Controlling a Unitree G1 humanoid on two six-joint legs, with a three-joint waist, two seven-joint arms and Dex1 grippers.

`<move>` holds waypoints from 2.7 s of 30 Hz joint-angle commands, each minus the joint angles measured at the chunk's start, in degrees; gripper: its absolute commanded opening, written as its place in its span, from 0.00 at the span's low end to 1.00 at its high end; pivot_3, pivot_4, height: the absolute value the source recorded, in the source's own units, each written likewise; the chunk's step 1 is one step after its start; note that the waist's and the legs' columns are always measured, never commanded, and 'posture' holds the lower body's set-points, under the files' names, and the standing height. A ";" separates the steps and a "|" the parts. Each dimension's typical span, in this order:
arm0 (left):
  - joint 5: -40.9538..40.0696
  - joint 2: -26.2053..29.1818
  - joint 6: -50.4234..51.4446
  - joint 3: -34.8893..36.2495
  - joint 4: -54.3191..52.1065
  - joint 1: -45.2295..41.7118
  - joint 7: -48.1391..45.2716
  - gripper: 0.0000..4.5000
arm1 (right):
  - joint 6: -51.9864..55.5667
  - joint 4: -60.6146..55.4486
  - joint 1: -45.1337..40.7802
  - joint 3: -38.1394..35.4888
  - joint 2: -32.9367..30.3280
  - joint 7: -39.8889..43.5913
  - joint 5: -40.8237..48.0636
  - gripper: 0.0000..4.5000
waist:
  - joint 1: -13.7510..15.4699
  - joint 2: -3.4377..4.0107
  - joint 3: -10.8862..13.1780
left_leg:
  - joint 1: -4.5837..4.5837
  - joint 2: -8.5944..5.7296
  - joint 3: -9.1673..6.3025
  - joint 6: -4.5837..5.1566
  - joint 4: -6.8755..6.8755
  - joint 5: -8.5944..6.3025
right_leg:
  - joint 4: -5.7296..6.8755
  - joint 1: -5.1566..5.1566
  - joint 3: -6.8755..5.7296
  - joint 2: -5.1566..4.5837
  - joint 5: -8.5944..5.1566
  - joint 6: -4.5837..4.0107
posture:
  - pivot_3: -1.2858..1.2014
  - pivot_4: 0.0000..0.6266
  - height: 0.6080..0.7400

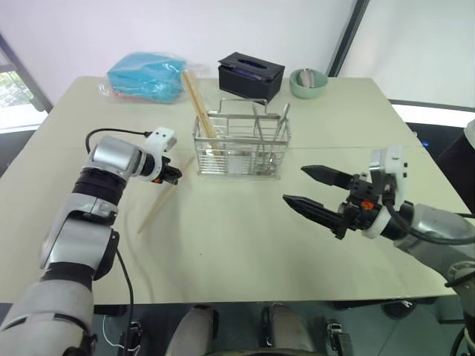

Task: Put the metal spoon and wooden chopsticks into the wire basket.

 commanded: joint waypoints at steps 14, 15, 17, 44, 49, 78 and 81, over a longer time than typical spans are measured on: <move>-5.09 3.04 -14.87 30.76 -2.64 -5.57 22.69 0.01 | -0.18 3.14 -6.19 0.45 -0.81 3.23 -2.59 0.98 | 0.06 -0.05 0.02 | 0.00 -0.02 0.01 -0.01 0.01 0.00 | 0.01 -0.03 -0.01 -0.02 0.01 0.02 | 0.52 0.24 0.35; -5.72 2.94 -16.54 32.50 -3.39 -5.87 24.03 0.01 | -0.21 3.54 -6.75 0.29 -0.73 2.98 -2.78 0.98 | 0.05 -0.05 0.02 | 0.00 -0.02 0.01 -0.02 0.01 0.00 | 0.02 -0.03 -0.01 -0.02 0.01 0.02 | 0.52 0.24 0.35; -7.40 2.39 -20.46 35.87 -4.93 -6.71 26.23 0.01 | -0.28 4.44 -8.09 -0.17 -0.65 2.57 -3.12 0.98 | 0.06 -0.05 0.02 | 0.01 -0.01 0.01 -0.02 0.03 0.01 | 0.03 -0.03 -0.01 -0.02 0.01 0.02 | 0.52 0.24 0.35; -16.98 -15.67 -35.45 29.05 -14.80 -9.53 19.84 0.01 | -0.25 6.25 -12.87 -1.01 0.56 -0.72 -5.60 0.98 | 0.02 -0.14 -0.04 | 0.02 -0.05 0.06 -0.03 0.16 0.02 | 0.09 0.05 -0.05 -0.02 0.03 0.03 | 0.52 0.24 0.35; -16.18 -17.21 -35.80 26.81 -17.82 -5.11 19.66 0.01 | -0.46 6.84 -12.94 -1.29 0.41 -0.31 -5.98 0.98 | 0.02 -0.13 -0.04 | 0.01 -0.05 0.06 -0.03 0.14 0.01 | 0.06 0.04 -0.04 -0.02 0.03 0.02 | 0.52 0.24 0.35; -21.63 11.06 -19.99 29.37 -37.82 5.73 5.47 0.99 | -4.67 16.24 -19.01 2.58 2.65 8.11 -14.76 0.98 | -1.02 0.03 0.02 | 0.06 -0.01 0.04 -0.03 0.07 0.02 | 0.09 0.01 -0.01 0.07 0.02 0.01 | 0.52 0.24 0.35; -23.16 19.89 -19.39 30.59 -41.55 11.60 -3.01 0.99 | -5.12 17.52 -19.47 2.73 2.48 9.72 -15.60 0.98 | -1.35 0.05 0.04 | 0.05 -0.01 0.03 -0.03 0.03 0.01 | 0.07 0.01 0.00 0.06 0.01 -0.01 | 0.52 0.24 0.35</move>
